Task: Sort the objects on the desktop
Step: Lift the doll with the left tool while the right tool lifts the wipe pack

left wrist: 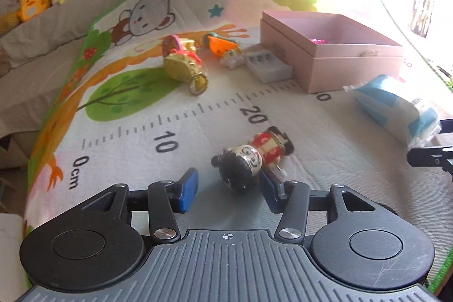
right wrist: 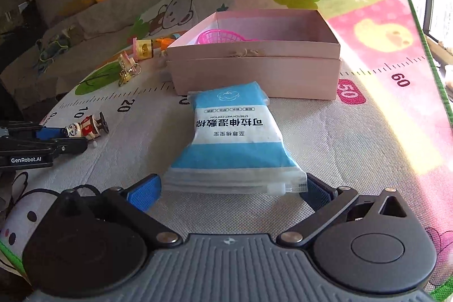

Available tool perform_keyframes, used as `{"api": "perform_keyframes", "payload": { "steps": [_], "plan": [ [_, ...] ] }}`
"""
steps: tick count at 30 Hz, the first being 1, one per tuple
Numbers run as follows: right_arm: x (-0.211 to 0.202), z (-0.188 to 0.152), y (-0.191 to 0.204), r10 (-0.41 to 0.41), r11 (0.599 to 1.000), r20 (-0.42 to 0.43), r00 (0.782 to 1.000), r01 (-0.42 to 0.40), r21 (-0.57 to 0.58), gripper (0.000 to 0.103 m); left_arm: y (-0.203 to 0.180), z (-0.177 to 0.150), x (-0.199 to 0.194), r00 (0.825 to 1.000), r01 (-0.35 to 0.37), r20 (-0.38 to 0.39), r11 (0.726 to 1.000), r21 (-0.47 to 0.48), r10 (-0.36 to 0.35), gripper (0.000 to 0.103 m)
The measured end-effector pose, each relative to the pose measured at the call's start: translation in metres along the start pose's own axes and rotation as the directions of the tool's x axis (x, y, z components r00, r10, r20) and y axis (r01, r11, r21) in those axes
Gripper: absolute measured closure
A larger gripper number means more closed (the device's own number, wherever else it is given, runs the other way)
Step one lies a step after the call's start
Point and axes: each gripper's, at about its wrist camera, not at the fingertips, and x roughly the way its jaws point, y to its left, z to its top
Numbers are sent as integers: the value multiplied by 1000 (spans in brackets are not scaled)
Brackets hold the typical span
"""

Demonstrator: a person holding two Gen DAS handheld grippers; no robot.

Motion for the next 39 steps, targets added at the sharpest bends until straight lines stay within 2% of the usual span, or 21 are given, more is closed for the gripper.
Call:
{"api": "perform_keyframes", "payload": {
  "steps": [3, 4, 5, 7, 8, 11, 16, 18, 20, 21, 22, 26, 28, 30, 31, 32, 34, 37, 39],
  "plan": [
    [3, 0, 8, -37, 998, -16, 999, 37, -43, 0, 17, 1, 1, 995, -100, -1, 994, -37, 100, 42],
    [3, -1, 9, -44, 998, -13, 999, 43, -48, 0, 22, 2, 0, 996, -87, 1, 995, -49, 88, 37],
    [3, -2, 9, -48, 998, -8, 999, 47, -52, 0, 25, 2, -2, 999, -45, 3, 997, -57, 45, 26],
    [3, -4, 10, -53, 997, 3, 999, 53, -62, 0, 27, 2, -6, 999, 49, 16, 997, -63, -48, 12],
    [3, -5, 10, -53, 997, 9, 999, 53, -61, 0, 25, 2, -7, 997, 78, 23, 995, -61, -77, 8],
    [2, -7, 10, -55, 996, 23, 998, 56, -64, 0, 10, 6, -2, 995, 94, 24, 995, -32, -93, 7],
    [2, -8, 10, -53, 996, 27, 998, 55, -66, 0, -6, 21, 22, 999, 45, -8, 997, -57, -45, 7],
    [0, -7, 10, -48, 996, 25, 999, 49, -76, 0, -9, 27, 30, 999, 36, -25, 997, -75, -38, 11],
    [-5, -5, 11, -26, 995, 30, 999, 28, -97, 0, -12, 31, 34, 998, 41, -36, 996, -83, -44, 21],
    [-11, -3, 13, -13, 993, 49, 999, 19, -113, 0, -14, 32, 36, 999, 35, -37, 996, -80, -38, 23],
    [-18, -2, 15, 0, 991, 80, 997, 11, -136, 0, -17, 33, 37, 999, 27, -34, 997, -70, -30, 31],
    [-40, 15, 22, 50, 980, 161, 986, -17, -196, 0, -24, 32, 34, 998, 63, -20, 997, -39, -64, 32],
    [-40, 28, 19, 84, 980, 141, 986, -56, -190, 0, -29, 29, 30, 996, 88, -25, 996, -19, -88, 32],
    [-35, 41, 12, 159, 975, 59, 986, -147, -168, 0, -32, 26, 26, 994, 101, -30, 995, -8, -101, 32],
    [-32, 46, 8, 222, 962, 0, 975, -219, -161, 0, -33, 24, 25, 994, 103, -34, 995, -6, -103, 32],
    [-33, 47, 6, 251, 956, -14, 968, -250, -153, 0, -33, 23, 24, 994, 105, -37, 994, -7, -105, 32],
    [-36, 47, 5, 242, 956, -6, 970, -240, -167, 0, -32, 20, 23, 994, 103, -39, 995, -8, -104, 31],
    [-41, 42, 2, 200, 963, 2, 980, -197, -183, 0, -33, 17, 21, 994, 100, -35, 995, -1, -99, 24],
    [-41, 41, -1, 186, 968, 7, 983, -182, -170, 0, -34, 15, 18, 991, 134, -31, 991, 9, -134, 19]
  ]
}}
